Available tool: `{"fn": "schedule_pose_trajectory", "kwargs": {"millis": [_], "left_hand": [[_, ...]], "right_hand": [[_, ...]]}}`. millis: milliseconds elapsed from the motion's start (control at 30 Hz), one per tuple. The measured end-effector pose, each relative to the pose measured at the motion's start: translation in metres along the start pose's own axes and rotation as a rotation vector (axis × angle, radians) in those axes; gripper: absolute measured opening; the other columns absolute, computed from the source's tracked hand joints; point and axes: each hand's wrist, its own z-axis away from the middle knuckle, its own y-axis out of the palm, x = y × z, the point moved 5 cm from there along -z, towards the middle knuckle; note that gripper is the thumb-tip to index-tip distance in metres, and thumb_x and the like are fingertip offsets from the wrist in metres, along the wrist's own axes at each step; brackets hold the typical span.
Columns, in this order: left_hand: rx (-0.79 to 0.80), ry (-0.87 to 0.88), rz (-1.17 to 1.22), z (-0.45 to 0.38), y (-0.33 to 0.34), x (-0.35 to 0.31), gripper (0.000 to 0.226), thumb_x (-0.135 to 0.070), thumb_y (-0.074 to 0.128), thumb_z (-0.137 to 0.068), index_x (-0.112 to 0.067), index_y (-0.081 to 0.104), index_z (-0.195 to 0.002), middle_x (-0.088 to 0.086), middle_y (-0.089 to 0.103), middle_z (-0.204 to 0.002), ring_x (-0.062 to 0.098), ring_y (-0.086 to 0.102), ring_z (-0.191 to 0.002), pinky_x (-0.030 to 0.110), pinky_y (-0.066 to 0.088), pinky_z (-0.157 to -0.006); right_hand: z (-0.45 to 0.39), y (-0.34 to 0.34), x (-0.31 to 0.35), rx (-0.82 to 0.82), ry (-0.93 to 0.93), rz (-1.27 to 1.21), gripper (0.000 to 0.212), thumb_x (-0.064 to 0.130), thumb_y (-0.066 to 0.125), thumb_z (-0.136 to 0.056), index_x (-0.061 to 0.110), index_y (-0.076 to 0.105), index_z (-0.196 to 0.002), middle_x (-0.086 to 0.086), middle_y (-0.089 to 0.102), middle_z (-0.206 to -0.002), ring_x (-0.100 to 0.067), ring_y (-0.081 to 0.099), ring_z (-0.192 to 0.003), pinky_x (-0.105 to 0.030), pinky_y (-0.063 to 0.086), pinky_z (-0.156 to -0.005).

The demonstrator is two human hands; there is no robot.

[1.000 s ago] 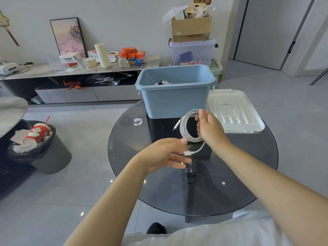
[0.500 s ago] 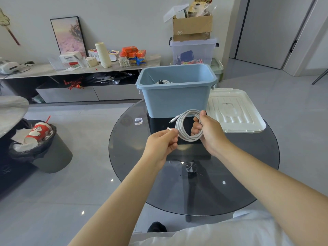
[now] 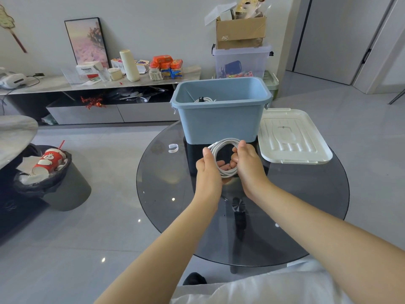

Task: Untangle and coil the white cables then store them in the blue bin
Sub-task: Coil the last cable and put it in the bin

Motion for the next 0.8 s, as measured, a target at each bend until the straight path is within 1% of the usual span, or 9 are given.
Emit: {"fn": "schedule_pose_trajectory", "kwargs": {"millis": [33, 100, 200, 300, 400, 533, 700, 733, 800], "left_hand": [[-0.004, 0.054, -0.127, 0.0, -0.002, -0.003, 0.036, -0.047, 0.035, -0.099, -0.015, 0.042, -0.114, 0.005, 0.061, -0.106, 0.013, 0.065, -0.089, 0.031, 0.053, -0.082], [-0.054, 0.154, -0.354, -0.002, -0.009, -0.009, 0.02, -0.032, 0.04, -0.1, -0.014, 0.041, -0.106, 0.005, 0.061, -0.099, 0.009, 0.056, -0.077, 0.021, 0.044, -0.066], [-0.117, 0.245, -0.532, -0.006, -0.022, -0.015, 0.011, -0.022, 0.033, -0.102, -0.015, 0.039, -0.095, 0.011, 0.058, -0.1, 0.018, 0.053, -0.08, 0.022, 0.036, -0.058], [-0.101, 0.321, -0.692, -0.005, -0.024, -0.02, 0.015, -0.023, 0.032, -0.102, -0.015, 0.036, -0.09, 0.007, 0.052, -0.095, 0.02, 0.048, -0.078, 0.026, 0.03, -0.055], [-0.068, 0.41, -0.809, 0.0, -0.021, -0.025, 0.013, -0.02, 0.032, -0.102, -0.011, 0.035, -0.093, 0.004, 0.045, -0.092, 0.024, 0.045, -0.081, 0.031, 0.03, -0.061], [-0.013, 0.486, -0.922, 0.0, -0.021, -0.026, 0.009, -0.016, 0.032, -0.102, -0.01, 0.035, -0.096, 0.006, 0.039, -0.1, 0.03, 0.045, -0.095, 0.031, 0.034, -0.076], [0.001, 0.449, -0.966, -0.003, -0.028, -0.029, 0.011, -0.013, 0.032, -0.101, -0.007, 0.04, -0.106, 0.007, 0.044, -0.101, 0.026, 0.044, -0.08, 0.029, 0.028, -0.062], [-0.004, 0.439, -0.959, -0.004, -0.029, -0.031, 0.011, -0.012, 0.032, -0.101, -0.008, 0.041, -0.106, 0.008, 0.047, -0.101, 0.024, 0.044, -0.08, 0.027, 0.027, -0.063], [-0.003, 0.432, -0.932, -0.006, -0.03, -0.035, 0.014, -0.012, 0.034, -0.101, -0.009, 0.045, -0.109, 0.009, 0.051, -0.103, 0.023, 0.047, -0.083, 0.026, 0.031, -0.067]], "right_hand": [[0.002, 0.002, 0.001, 0.008, -0.022, 0.022, 0.032, 0.035, 0.026, -0.103, 0.018, 0.046, -0.085, 0.002, 0.042, -0.066, -0.012, 0.043, -0.061, -0.031, 0.039, -0.07], [0.005, 0.007, 0.003, 0.047, -0.043, 0.069, 0.032, 0.033, 0.025, -0.103, 0.017, 0.046, -0.085, 0.002, 0.042, -0.066, -0.013, 0.045, -0.061, -0.03, 0.041, -0.068], [0.007, 0.015, 0.005, 0.124, -0.065, 0.161, 0.031, 0.029, 0.025, -0.103, 0.016, 0.046, -0.085, 0.001, 0.046, -0.065, -0.016, 0.046, -0.062, -0.035, 0.041, -0.071], [0.009, 0.015, 0.012, 0.137, -0.146, 0.312, 0.029, 0.026, 0.024, -0.102, 0.015, 0.051, -0.102, 0.001, 0.051, -0.065, -0.014, 0.046, -0.061, -0.029, 0.037, -0.065], [0.012, 0.014, 0.018, 0.171, -0.255, 0.463, 0.034, 0.036, 0.022, -0.103, 0.025, 0.049, -0.12, 0.002, 0.053, -0.066, -0.008, 0.05, -0.062, -0.023, 0.037, -0.06], [0.01, 0.013, 0.022, 0.215, -0.249, 0.569, 0.033, 0.037, 0.023, -0.102, 0.02, 0.05, -0.113, -0.002, 0.06, -0.067, -0.014, 0.054, -0.063, -0.027, 0.043, -0.06], [0.012, 0.013, 0.023, 0.225, -0.318, 0.689, 0.026, 0.025, 0.025, -0.102, 0.015, 0.047, -0.093, 0.0, 0.054, -0.07, -0.017, 0.047, -0.063, -0.034, 0.038, -0.063], [0.015, 0.013, 0.024, 0.231, -0.353, 0.695, 0.027, 0.027, 0.025, -0.103, 0.016, 0.049, -0.095, 0.003, 0.051, -0.069, -0.015, 0.047, -0.064, -0.033, 0.037, -0.064], [0.021, 0.016, 0.027, 0.266, -0.405, 0.678, 0.033, 0.033, 0.025, -0.103, 0.02, 0.053, -0.113, 0.007, 0.055, -0.078, -0.012, 0.052, -0.074, -0.032, 0.041, -0.071]]}}
